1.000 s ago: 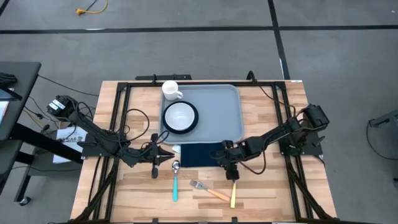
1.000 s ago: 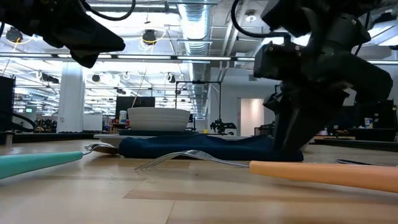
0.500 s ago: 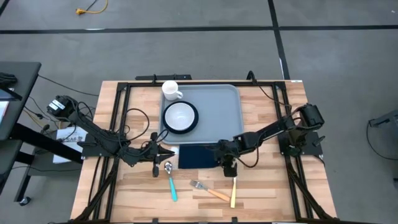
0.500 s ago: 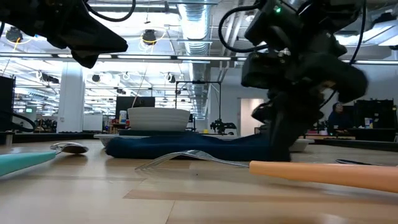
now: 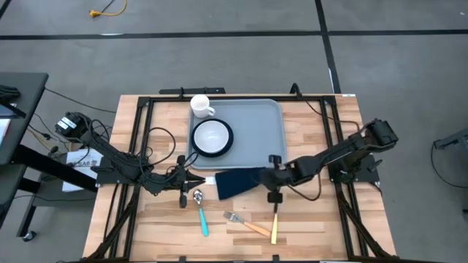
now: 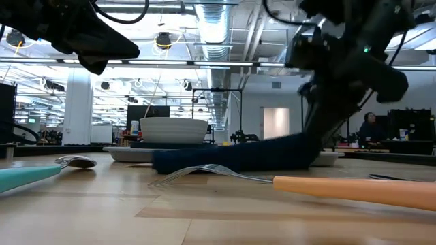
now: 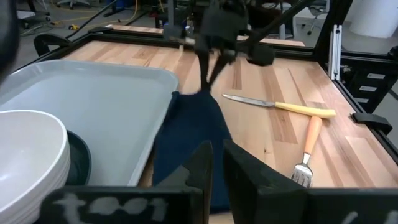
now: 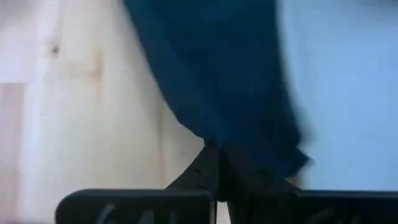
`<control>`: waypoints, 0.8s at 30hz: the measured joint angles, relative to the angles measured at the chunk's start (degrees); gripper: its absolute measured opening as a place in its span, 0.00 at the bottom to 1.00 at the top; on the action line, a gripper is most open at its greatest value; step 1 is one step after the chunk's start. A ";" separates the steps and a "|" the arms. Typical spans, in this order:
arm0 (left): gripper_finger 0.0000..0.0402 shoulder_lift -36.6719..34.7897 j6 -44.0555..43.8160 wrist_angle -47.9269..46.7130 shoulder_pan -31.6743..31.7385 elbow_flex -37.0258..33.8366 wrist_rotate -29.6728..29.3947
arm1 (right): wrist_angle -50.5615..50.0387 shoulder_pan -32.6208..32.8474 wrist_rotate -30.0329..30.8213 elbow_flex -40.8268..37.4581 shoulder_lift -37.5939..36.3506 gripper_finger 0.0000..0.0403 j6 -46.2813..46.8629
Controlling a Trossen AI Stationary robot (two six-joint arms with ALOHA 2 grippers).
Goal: Set up tray
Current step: Put the dark blue table napkin on the gray serving tray to the right of the black plate
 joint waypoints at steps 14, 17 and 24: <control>0.06 0.00 0.47 -0.07 0.00 0.00 -0.04 | -11.47 1.38 15.25 0.95 -14.48 0.00 2.48; 0.06 0.00 0.48 -0.09 0.00 0.00 -0.04 | -22.44 1.77 17.48 3.94 -16.04 0.00 7.03; 0.06 0.00 0.50 -0.07 0.00 0.00 -0.04 | -40.07 2.68 15.86 11.34 -15.47 0.00 12.33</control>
